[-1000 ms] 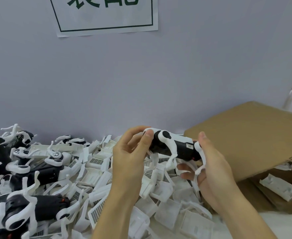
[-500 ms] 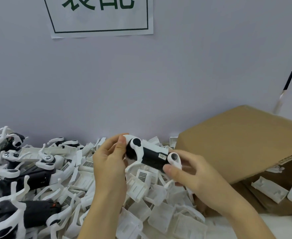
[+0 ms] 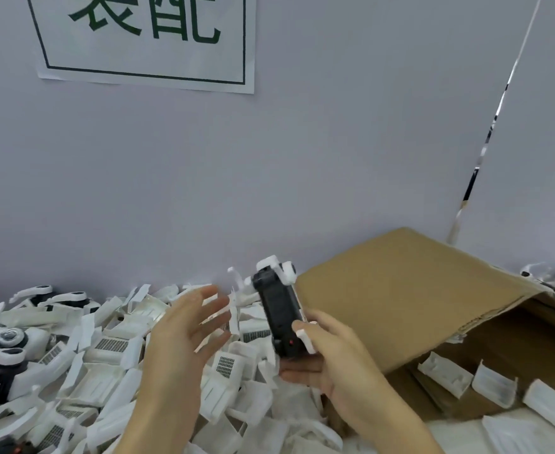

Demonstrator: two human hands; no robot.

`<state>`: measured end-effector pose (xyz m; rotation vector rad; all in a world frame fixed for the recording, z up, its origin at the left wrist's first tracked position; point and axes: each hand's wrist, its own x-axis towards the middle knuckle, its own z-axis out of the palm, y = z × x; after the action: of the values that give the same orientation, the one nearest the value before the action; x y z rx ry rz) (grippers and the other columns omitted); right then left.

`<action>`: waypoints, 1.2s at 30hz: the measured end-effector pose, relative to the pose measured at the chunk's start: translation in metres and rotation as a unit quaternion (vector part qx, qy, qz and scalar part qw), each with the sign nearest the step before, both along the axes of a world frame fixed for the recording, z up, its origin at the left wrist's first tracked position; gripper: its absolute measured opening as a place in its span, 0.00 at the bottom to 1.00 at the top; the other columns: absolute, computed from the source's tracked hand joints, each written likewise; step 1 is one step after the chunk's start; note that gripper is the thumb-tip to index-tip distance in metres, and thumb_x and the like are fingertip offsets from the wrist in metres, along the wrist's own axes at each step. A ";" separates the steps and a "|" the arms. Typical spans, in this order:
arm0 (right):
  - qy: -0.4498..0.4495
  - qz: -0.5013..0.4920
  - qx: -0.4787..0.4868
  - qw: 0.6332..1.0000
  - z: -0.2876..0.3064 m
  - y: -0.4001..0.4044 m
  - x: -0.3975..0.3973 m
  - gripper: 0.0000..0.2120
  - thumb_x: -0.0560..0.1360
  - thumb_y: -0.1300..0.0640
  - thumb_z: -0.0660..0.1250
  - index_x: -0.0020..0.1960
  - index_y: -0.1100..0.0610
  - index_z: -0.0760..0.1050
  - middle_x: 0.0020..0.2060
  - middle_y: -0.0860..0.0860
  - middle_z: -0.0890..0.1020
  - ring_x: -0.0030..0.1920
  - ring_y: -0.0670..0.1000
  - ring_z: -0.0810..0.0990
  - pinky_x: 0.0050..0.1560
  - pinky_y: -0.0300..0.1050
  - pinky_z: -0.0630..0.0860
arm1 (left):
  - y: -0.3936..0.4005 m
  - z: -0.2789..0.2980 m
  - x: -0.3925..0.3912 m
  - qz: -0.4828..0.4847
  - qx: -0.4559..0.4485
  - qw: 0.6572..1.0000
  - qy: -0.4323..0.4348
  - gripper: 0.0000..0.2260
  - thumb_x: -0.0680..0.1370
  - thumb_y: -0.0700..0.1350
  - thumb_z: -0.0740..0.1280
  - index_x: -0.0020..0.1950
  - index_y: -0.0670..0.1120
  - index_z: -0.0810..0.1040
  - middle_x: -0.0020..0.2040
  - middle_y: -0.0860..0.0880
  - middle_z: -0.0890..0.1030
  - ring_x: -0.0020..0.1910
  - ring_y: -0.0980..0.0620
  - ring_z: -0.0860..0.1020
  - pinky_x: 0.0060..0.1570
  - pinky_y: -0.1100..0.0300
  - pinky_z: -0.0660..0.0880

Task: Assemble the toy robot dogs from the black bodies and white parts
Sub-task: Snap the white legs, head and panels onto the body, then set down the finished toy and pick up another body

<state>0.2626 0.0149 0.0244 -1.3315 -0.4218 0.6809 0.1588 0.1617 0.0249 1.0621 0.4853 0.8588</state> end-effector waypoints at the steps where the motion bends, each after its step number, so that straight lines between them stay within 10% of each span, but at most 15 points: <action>1: 0.030 -0.033 0.041 0.998 0.003 -0.001 0.004 0.08 0.82 0.60 0.63 0.54 0.58 0.81 0.41 0.61 0.87 0.36 0.59 0.86 0.36 0.47 0.83 | -0.001 0.000 0.002 -0.003 0.010 1.000 0.009 0.11 0.83 0.45 0.62 0.55 0.45 0.84 0.48 0.46 0.88 0.51 0.44 0.84 0.51 0.48 0.78; 12: 0.076 -0.284 0.235 0.927 0.088 -0.062 0.099 0.05 0.84 0.62 0.61 0.53 0.58 0.75 0.52 0.61 0.82 0.45 0.59 0.86 0.39 0.47 0.85 | -0.003 -0.009 0.011 -0.010 0.051 0.997 0.058 0.12 0.84 0.38 0.61 0.49 0.43 0.84 0.43 0.43 0.87 0.46 0.42 0.82 0.47 0.48 0.78; 20: 0.153 -0.252 0.308 0.905 0.104 -0.081 0.130 0.27 0.87 0.49 0.53 0.80 0.62 0.54 0.71 0.64 0.69 0.68 0.61 0.74 0.66 0.52 0.74 | -0.005 -0.006 0.007 0.008 0.070 0.993 0.091 0.11 0.83 0.37 0.61 0.50 0.44 0.83 0.42 0.45 0.86 0.44 0.43 0.83 0.42 0.53 0.77; 27: 0.012 -0.206 0.152 0.966 0.070 -0.043 0.068 0.09 0.82 0.64 0.61 0.56 0.66 0.78 0.45 0.59 0.83 0.40 0.52 0.85 0.41 0.41 0.80 | -0.005 -0.020 0.009 -0.006 0.203 0.951 0.232 0.11 0.82 0.40 0.63 0.47 0.53 0.81 0.46 0.52 0.85 0.47 0.54 0.82 0.47 0.57 0.76; 36: -0.230 0.005 -0.120 0.966 -0.035 0.026 -0.016 0.16 0.80 0.67 0.62 0.43 0.52 0.83 0.29 0.52 0.83 0.27 0.50 0.82 0.31 0.38 0.74 | -0.013 -0.018 0.008 0.034 0.319 0.897 0.305 0.09 0.81 0.41 0.64 0.47 0.54 0.79 0.43 0.54 0.82 0.43 0.63 0.79 0.40 0.73 0.72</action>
<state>0.2466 0.0410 -0.0104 -1.7251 -0.7378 0.4337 0.1664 0.1491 0.0068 1.9581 0.7929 0.7481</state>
